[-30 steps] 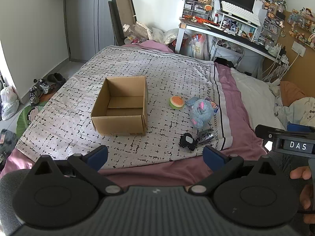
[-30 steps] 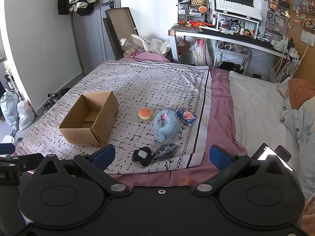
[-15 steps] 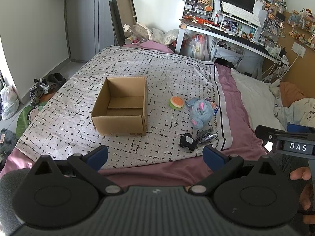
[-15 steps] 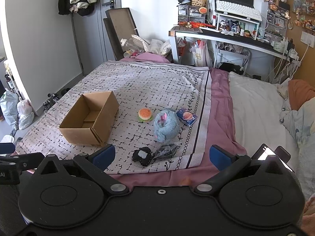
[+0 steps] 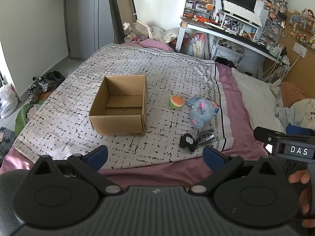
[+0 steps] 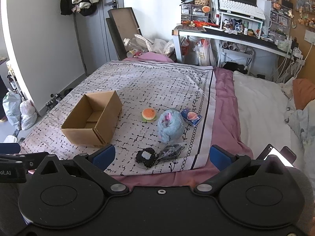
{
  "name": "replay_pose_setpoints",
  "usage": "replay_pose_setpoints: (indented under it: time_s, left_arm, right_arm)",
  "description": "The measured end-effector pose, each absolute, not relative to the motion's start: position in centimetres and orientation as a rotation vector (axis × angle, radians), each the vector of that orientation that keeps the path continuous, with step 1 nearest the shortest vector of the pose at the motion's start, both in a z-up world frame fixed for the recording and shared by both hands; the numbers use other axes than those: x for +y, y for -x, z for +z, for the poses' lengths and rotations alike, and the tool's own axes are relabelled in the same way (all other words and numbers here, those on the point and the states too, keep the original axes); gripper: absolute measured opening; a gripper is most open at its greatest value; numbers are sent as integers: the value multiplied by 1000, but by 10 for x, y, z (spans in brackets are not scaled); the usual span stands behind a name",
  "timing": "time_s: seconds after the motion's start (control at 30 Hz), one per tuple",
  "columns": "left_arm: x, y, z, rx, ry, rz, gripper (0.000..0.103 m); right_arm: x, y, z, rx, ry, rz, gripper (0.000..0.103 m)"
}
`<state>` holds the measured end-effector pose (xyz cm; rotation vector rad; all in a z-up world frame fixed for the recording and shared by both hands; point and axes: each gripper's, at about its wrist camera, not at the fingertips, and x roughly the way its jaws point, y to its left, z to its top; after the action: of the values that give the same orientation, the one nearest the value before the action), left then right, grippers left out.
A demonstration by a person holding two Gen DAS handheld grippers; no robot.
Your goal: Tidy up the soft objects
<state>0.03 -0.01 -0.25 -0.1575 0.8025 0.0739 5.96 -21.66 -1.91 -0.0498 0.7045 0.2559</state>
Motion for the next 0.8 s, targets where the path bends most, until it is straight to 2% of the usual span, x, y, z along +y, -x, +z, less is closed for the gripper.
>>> replay_pose_setpoints:
  time_s: [0.8]
  left_arm:
    - [3,-70,-47,847,221,57,100]
  right_arm:
    - [-219,-126,-68,825,-39,236,103]
